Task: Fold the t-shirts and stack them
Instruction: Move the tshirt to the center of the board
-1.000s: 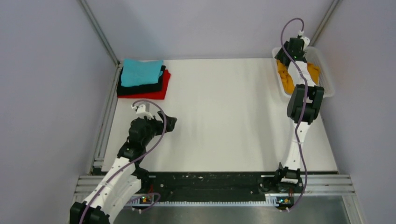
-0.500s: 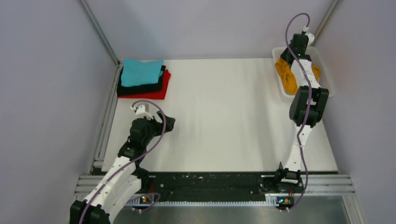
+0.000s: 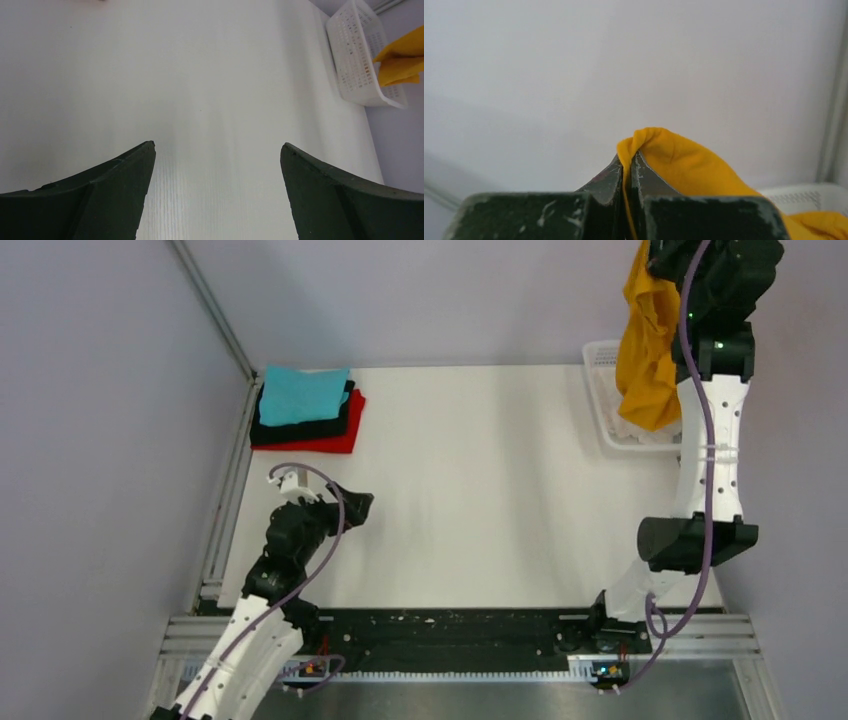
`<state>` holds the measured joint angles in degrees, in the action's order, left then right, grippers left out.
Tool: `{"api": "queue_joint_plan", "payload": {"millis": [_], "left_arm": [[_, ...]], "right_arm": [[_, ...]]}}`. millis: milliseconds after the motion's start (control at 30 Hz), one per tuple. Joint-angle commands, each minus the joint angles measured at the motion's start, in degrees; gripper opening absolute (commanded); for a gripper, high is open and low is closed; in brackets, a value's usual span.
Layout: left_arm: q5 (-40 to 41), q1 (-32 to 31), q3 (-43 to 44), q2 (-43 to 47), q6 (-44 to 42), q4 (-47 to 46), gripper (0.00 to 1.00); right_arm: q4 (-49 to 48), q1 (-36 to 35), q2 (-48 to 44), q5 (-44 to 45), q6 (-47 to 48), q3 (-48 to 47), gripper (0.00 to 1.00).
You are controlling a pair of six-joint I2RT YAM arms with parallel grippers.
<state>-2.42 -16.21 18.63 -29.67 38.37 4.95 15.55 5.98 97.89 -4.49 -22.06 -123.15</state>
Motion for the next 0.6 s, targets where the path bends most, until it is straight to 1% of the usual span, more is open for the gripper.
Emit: {"api": "queue_joint_plan", "payload": {"millis": [0, 167, 200, 400, 500, 567], "left_arm": [[-1.0, 0.0, 1.5, 3.5, 1.6, 1.3, 0.99], [-0.3, 0.0, 1.1, 5.1, 2.5, 1.8, 0.99], [0.2, 0.0, 1.2, 5.2, 2.6, 2.3, 0.99], [1.4, 0.0, 1.7, 5.1, 3.8, 3.0, 0.99], [1.5, 0.1, 2.0, 5.2, 4.2, 3.5, 0.99], [1.6, 0.0, 2.4, 5.2, 4.2, 4.3, 0.99]], "right_arm": [[-5.0, -4.1, -2.6, -15.9, -5.9, -7.4, 0.0], [-9.8, -11.9, -2.1, -27.1, -13.3, -11.8, 0.0], [-10.6, -13.5, -2.2, -28.2, -14.1, -11.8, 0.0], [-15.9, -22.8, -2.9, -28.7, -15.1, -11.5, 0.0], [-19.1, -24.9, -2.4, -27.7, -16.5, -11.7, 0.0], [-20.1, -25.2, -2.9, -26.7, -16.5, -9.3, 0.0]]}}
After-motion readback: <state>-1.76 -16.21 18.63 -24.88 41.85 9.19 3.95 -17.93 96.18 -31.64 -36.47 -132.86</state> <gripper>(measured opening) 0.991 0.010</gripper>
